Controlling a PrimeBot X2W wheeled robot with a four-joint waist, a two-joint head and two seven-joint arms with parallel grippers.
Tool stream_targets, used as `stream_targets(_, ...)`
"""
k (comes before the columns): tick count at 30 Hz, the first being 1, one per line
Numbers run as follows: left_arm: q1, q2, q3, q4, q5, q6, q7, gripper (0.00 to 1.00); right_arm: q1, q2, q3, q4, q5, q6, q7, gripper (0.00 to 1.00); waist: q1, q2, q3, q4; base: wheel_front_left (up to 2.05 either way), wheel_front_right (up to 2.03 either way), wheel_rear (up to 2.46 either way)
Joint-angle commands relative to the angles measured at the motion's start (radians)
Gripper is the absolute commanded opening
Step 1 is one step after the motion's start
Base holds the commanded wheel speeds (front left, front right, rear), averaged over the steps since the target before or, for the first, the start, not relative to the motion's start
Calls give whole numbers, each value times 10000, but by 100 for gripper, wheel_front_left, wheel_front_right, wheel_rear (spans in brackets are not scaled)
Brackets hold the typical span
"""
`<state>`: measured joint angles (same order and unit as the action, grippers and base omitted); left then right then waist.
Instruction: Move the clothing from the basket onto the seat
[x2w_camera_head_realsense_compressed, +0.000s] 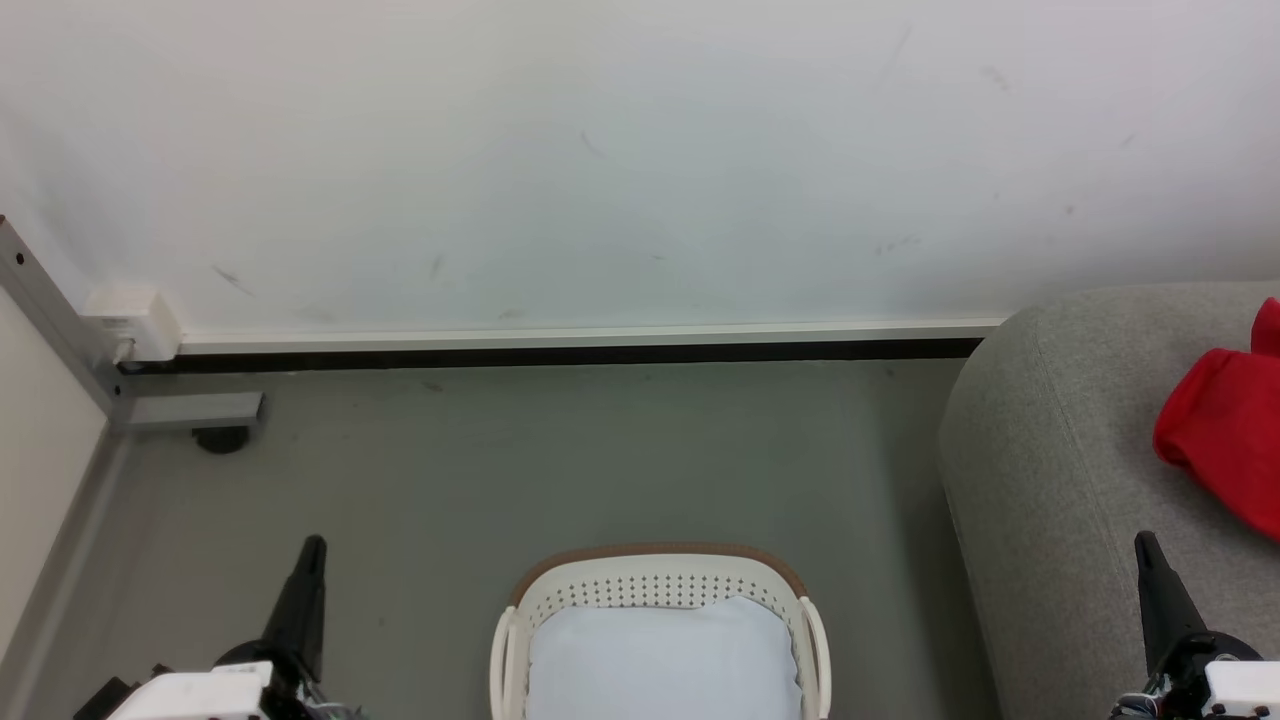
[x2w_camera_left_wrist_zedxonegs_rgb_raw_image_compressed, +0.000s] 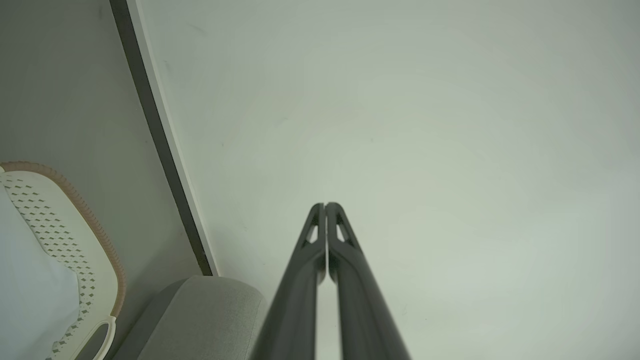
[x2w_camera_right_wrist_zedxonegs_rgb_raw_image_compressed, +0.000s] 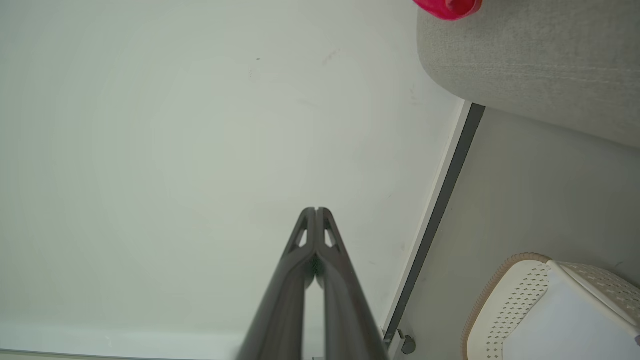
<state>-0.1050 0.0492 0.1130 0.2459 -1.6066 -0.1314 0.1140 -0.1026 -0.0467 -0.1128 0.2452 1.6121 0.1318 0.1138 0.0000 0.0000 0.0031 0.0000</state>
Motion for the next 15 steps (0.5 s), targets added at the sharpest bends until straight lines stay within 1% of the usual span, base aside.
stream_targets(1,-93,21,39,-12,-112,14,38,0,-121,-67,-35,-30,19,-21,38,0,0,0,0,1,0,0,0)
stream_targets(15,-93,19,41,-13,-109,14,41,0,-120,-67,-35,-28,19,-21,37,0,0,0,0,1,0,0,0)
